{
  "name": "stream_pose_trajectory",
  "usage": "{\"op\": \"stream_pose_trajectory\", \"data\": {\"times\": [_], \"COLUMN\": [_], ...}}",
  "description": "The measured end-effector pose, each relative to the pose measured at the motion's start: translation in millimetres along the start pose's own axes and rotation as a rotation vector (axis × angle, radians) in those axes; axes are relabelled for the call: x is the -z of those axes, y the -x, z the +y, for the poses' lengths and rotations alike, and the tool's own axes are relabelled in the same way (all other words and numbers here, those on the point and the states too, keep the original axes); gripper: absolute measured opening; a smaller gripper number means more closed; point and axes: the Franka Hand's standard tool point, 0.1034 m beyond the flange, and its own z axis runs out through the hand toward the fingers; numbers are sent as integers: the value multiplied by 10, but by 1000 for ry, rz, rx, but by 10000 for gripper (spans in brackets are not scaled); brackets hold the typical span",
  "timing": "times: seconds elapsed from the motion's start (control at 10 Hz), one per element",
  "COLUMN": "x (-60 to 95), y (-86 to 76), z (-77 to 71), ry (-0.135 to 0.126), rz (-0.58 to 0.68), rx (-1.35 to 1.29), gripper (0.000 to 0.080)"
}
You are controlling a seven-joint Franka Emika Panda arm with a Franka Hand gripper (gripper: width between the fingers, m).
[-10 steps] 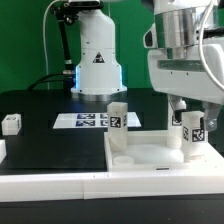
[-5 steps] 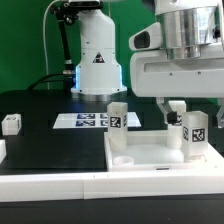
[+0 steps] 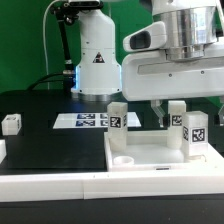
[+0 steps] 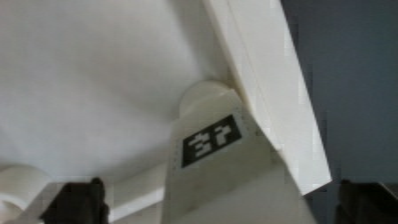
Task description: Assemble square table
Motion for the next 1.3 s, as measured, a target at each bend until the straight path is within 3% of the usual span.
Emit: {"op": "stream_pose_trajectory", "data": {"times": [0.2,0.4,0.5,0.6,1.0,1.3], "x": [-3,-7,-7,-7,-7,-15], "y": [1,-2,-4,-4,-5,-31], "z": [-18,-18,-15,-14,-12,5], "ry": [10,15,16,16,15,-12], "rz": [12,22,22,23,23,38], "rx": [91,147,146,146,89,-266], "gripper": [649,397,397,290,290,290]}}
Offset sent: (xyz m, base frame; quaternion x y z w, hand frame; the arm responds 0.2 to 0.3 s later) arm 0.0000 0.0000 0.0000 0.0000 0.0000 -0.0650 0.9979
